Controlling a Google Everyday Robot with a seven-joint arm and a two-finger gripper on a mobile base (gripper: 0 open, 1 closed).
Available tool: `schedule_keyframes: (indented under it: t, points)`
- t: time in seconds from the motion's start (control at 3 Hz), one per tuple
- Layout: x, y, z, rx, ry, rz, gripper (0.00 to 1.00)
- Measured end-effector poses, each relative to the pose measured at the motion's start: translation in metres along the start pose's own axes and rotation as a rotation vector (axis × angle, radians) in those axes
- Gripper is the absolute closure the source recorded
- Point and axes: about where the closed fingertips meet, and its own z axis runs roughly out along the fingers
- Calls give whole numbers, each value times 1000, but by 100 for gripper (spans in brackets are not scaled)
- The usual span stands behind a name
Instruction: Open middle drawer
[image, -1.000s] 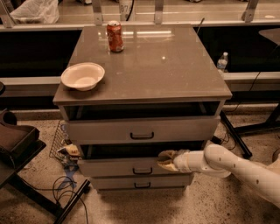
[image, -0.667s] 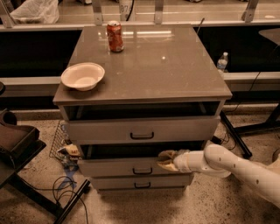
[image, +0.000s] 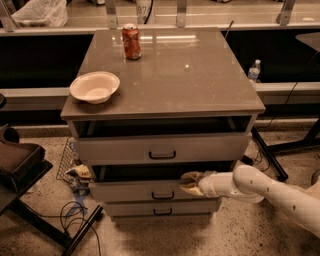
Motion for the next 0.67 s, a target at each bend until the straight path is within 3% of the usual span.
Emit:
schedule_keyframes:
  t: [0.33, 0.67]
  points:
    - [0, 0, 0, 0, 0, 0, 100]
    - [0, 0, 0, 0, 0, 0, 84]
